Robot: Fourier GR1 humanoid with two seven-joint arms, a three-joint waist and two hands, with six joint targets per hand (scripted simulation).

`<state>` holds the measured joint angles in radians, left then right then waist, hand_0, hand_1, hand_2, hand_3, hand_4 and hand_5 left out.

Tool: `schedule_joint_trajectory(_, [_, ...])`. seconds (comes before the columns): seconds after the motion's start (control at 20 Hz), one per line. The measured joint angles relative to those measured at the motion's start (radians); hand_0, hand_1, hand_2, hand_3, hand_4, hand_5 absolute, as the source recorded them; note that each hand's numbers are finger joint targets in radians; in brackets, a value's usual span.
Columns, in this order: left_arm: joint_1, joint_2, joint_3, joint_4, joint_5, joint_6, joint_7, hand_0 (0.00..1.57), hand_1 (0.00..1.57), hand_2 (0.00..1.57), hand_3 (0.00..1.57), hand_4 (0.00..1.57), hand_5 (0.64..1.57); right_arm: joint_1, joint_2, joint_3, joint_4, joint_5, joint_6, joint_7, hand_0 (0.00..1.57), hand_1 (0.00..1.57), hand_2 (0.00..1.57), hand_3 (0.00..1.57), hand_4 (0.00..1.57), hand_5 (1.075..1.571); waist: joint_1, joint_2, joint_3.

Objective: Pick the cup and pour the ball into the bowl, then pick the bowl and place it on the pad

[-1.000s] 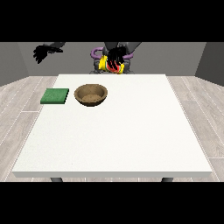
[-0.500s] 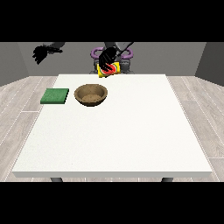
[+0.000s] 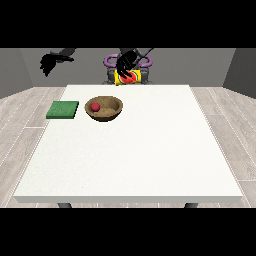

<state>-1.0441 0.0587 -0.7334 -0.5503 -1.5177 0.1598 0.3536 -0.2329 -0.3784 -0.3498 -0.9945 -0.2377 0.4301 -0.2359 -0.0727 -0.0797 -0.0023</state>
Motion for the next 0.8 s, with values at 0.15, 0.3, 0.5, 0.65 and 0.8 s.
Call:
schedule_joint_trajectory(0.15, [0.043, 0.006, 0.163, -0.065, 0.154, 0.095, 0.030, 1.24, 1.24, 1.54, 1.43, 1.51, 1.196, 0.016, 0.005, -0.015, 0.006, -0.008, -0.017, 0.005, 0.00, 0.00, 0.00, 0.00, 0.00, 1.567, 0.045, -0.003, -0.0044])
schedule_joint_trajectory(0.3, [0.105, -0.001, 0.310, -0.134, 0.317, 0.196, 0.015, 0.90, 0.90, 0.85, 0.48, 1.26, 1.437, 0.026, 0.010, -0.025, 0.004, -0.010, -0.039, 0.008, 0.00, 0.00, 0.00, 0.00, 0.25, 1.567, 0.082, 0.012, -0.0075])
schedule_joint_trajectory(0.5, [0.211, -0.036, 0.468, -0.248, 0.584, 0.314, -0.035, 0.00, 0.00, 0.00, 0.00, 0.00, 1.541, -0.007, 0.037, -0.019, -0.013, -0.011, -0.068, 0.007, 0.00, 0.00, 0.00, 0.00, 0.33, 1.568, 0.098, 0.087, -0.0167])
schedule_joint_trajectory(0.65, [0.297, -0.048, 0.534, -0.342, 0.805, 0.356, -0.122, 0.00, 0.00, 0.00, 0.00, 0.00, 1.556, -0.038, 0.063, -0.009, -0.031, -0.007, -0.095, 0.001, 0.00, 0.00, 0.00, 0.00, 0.29, 1.570, 0.094, 0.146, -0.0180])
schedule_joint_trajectory(0.8, [0.365, -0.053, 0.561, -0.445, 1.023, 0.332, -0.238, 0.00, 0.00, 0.00, 0.00, 0.00, 1.564, -0.071, 0.098, 0.003, -0.044, 0.013, -0.152, -0.004, 0.00, 0.00, 0.00, 0.00, 0.20, 1.571, 0.116, 0.190, -0.0141])
